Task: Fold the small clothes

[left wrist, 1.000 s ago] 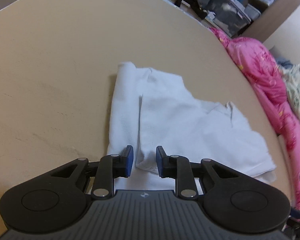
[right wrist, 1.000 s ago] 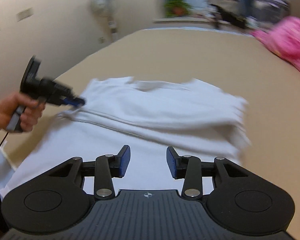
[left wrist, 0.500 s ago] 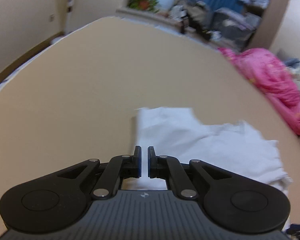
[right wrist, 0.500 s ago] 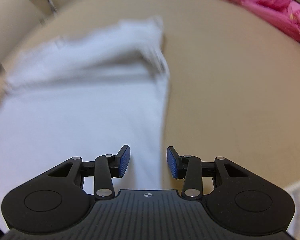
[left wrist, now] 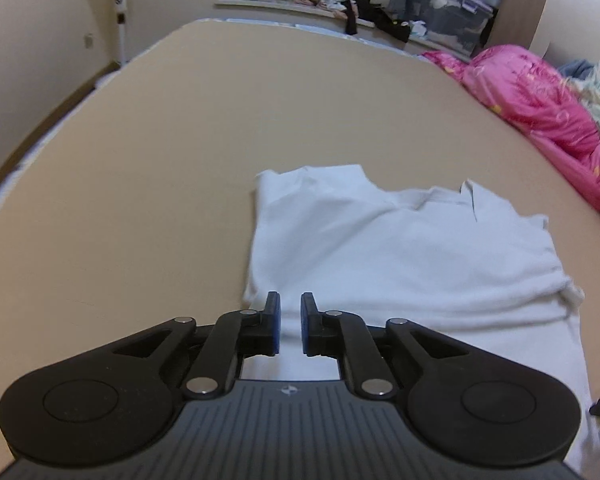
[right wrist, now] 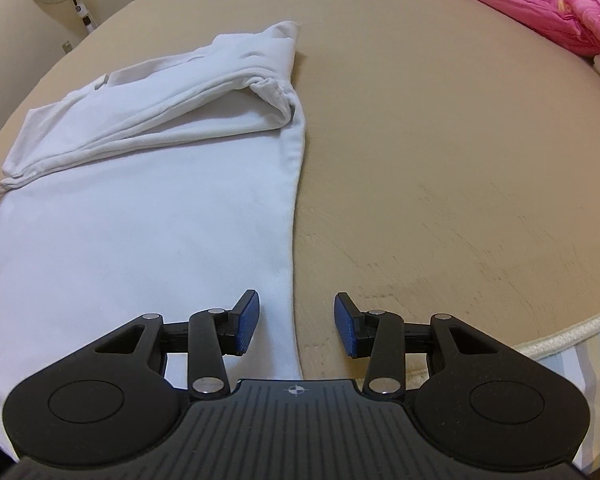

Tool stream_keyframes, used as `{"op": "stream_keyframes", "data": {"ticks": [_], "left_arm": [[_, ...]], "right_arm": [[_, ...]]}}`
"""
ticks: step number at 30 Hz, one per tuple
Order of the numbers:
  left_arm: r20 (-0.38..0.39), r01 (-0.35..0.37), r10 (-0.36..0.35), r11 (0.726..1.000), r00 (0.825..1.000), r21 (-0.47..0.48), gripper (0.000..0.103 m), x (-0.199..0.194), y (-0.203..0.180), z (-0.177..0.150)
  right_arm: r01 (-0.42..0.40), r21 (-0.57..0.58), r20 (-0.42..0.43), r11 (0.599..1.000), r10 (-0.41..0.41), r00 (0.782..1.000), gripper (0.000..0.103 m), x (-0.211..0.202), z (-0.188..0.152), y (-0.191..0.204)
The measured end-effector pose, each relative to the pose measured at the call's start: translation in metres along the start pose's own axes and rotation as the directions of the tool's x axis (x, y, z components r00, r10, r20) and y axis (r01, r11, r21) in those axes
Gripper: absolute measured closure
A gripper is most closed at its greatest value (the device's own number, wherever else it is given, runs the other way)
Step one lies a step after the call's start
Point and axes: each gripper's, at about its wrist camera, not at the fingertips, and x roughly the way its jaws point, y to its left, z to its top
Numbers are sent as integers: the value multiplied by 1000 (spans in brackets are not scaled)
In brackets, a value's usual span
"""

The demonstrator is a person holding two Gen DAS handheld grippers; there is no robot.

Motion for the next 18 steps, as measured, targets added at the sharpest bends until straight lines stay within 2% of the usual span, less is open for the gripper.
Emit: {"op": "stream_keyframes", "data": {"ticks": [4, 9, 15, 18], "left_arm": [[-1, -37, 37, 998, 999, 52, 89, -46, -6, -29], [0, -66, 66, 994, 998, 91, 89, -83, -7, -69], [-30, -60, 63, 996, 998, 72, 89, -106, 3, -106], [-76, -44, 47, 999, 996, 32, 89, -106, 15, -126]], "right_arm": [[-17, -4, 20, 1000, 17, 1000, 60, -10, -6, 3], [-38, -8, 44, 999, 39, 998, 60, -26, -18, 7], [-40, 11, 45, 999, 39, 998, 60, -42, -39, 6], [-5, 18, 20, 1000, 5, 1000, 60, -44, -49, 4]]}}
